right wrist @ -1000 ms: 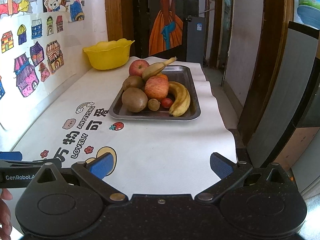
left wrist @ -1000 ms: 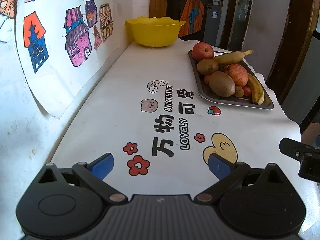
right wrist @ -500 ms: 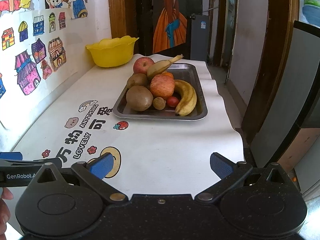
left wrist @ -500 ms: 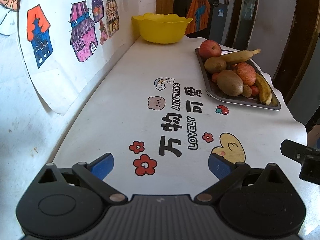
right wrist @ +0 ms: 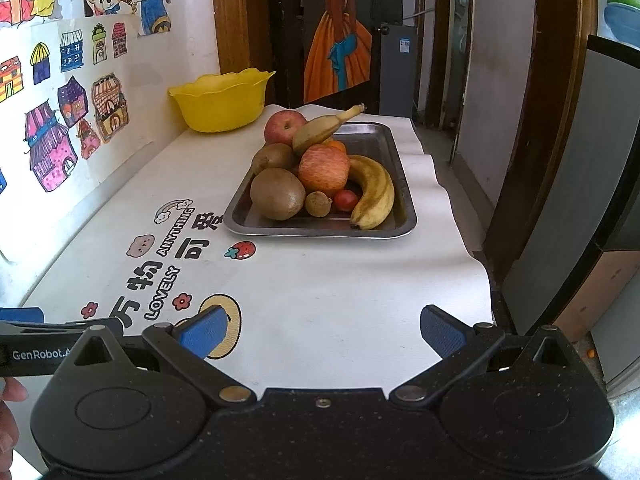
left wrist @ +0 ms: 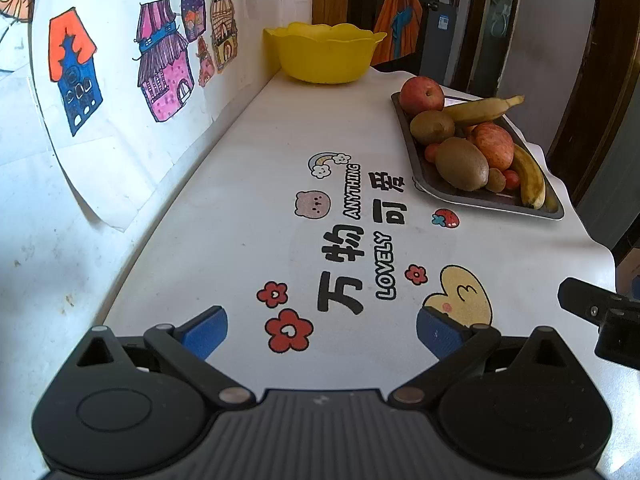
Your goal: Organize fruits
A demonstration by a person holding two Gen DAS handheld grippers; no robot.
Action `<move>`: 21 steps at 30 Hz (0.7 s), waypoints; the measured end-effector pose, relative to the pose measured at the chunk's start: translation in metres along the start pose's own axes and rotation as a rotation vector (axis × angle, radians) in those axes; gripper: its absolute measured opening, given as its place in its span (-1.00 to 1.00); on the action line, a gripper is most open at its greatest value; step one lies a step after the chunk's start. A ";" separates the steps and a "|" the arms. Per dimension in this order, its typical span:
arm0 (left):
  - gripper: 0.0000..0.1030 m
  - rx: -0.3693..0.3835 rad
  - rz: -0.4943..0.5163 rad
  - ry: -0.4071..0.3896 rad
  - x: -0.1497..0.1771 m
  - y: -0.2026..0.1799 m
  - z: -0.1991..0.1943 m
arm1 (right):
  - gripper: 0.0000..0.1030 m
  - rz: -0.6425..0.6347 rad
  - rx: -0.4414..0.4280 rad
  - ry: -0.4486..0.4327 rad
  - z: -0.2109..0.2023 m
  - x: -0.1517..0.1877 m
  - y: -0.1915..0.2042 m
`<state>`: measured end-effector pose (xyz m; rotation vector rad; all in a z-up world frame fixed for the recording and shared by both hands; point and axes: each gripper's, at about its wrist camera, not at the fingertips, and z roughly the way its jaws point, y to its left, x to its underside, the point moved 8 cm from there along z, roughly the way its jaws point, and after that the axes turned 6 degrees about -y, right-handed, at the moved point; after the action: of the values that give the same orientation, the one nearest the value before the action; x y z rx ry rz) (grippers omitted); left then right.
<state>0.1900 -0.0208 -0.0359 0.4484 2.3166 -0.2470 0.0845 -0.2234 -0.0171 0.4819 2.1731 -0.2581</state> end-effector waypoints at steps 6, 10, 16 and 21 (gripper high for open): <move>0.99 -0.005 -0.003 0.002 0.001 0.001 0.001 | 0.99 -0.002 -0.009 0.002 0.001 0.000 0.002; 0.99 -0.002 -0.003 0.007 0.000 0.000 0.001 | 0.99 -0.002 -0.010 0.005 0.002 0.001 0.002; 0.99 -0.009 0.002 0.001 -0.003 -0.002 0.001 | 0.98 -0.019 -0.003 -0.011 0.003 0.000 0.002; 0.99 -0.010 0.024 0.009 -0.003 -0.004 0.003 | 0.98 -0.012 -0.006 -0.002 0.005 0.000 0.001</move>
<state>0.1920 -0.0263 -0.0360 0.4732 2.3184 -0.2216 0.0881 -0.2242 -0.0200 0.4658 2.1745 -0.2587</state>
